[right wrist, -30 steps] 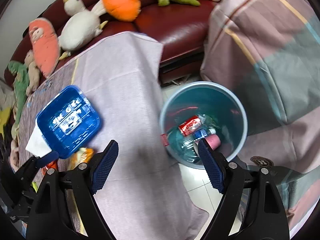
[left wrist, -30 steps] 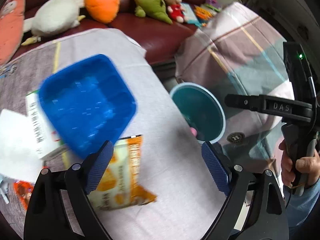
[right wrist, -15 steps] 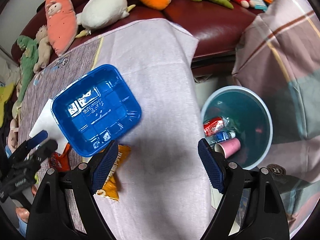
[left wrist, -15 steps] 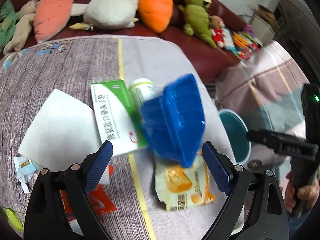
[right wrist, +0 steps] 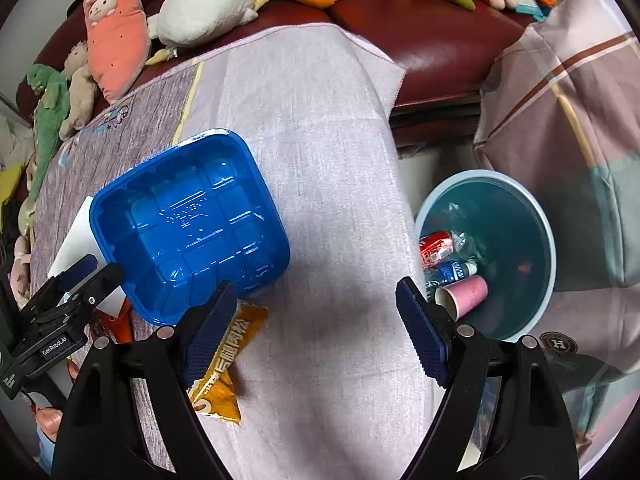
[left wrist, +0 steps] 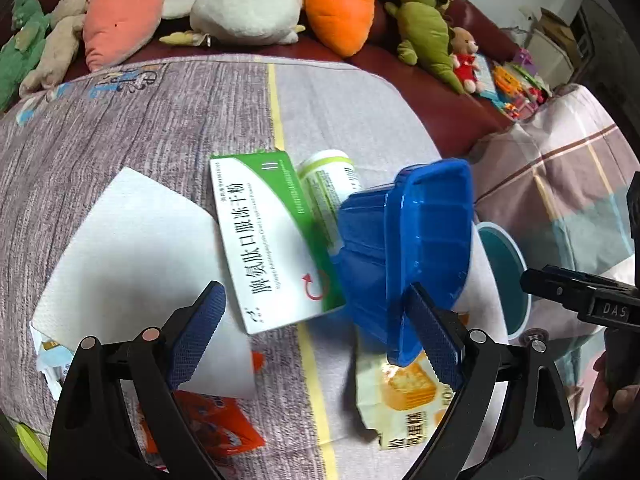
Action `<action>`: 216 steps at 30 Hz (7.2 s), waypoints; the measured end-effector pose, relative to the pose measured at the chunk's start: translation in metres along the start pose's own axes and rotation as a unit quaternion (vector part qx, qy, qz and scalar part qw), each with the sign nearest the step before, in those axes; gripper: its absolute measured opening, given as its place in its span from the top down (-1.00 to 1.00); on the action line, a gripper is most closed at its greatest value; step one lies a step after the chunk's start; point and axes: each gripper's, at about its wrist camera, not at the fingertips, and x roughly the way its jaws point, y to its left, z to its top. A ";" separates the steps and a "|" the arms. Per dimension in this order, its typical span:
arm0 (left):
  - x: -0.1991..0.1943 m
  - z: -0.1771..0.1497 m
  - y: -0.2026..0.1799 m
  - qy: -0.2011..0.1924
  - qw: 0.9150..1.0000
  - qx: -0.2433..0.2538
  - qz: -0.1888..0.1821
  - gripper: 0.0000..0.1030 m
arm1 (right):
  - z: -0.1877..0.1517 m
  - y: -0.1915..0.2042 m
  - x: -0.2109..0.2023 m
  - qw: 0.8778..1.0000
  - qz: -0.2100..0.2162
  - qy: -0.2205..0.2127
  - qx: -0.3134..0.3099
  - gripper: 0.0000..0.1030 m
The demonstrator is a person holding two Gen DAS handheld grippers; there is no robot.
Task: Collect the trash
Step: 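Move both tools back to the table and grasp the blue plastic tray with the right tool, then grasp the green medicine box with the left tool while the right tool holds the blue tray, then carry the box and tray over the teal bin and open both tools, then move both tools back to the table and grasp the yellow snack packet with the right tool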
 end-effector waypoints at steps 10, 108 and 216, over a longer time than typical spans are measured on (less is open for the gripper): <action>0.010 0.006 0.014 0.001 1.000 -0.001 0.018 -0.77 | 0.006 0.014 0.017 1.000 0.004 0.010 -0.011 -0.52; -0.013 0.000 -0.162 0.007 0.985 0.170 0.000 -0.45 | -0.018 -0.161 -0.081 0.981 -0.002 -0.170 0.096 0.80; -0.051 -0.081 0.088 0.017 0.998 -0.058 -0.022 -0.67 | -0.083 0.075 0.041 0.999 0.007 0.043 -0.026 -0.62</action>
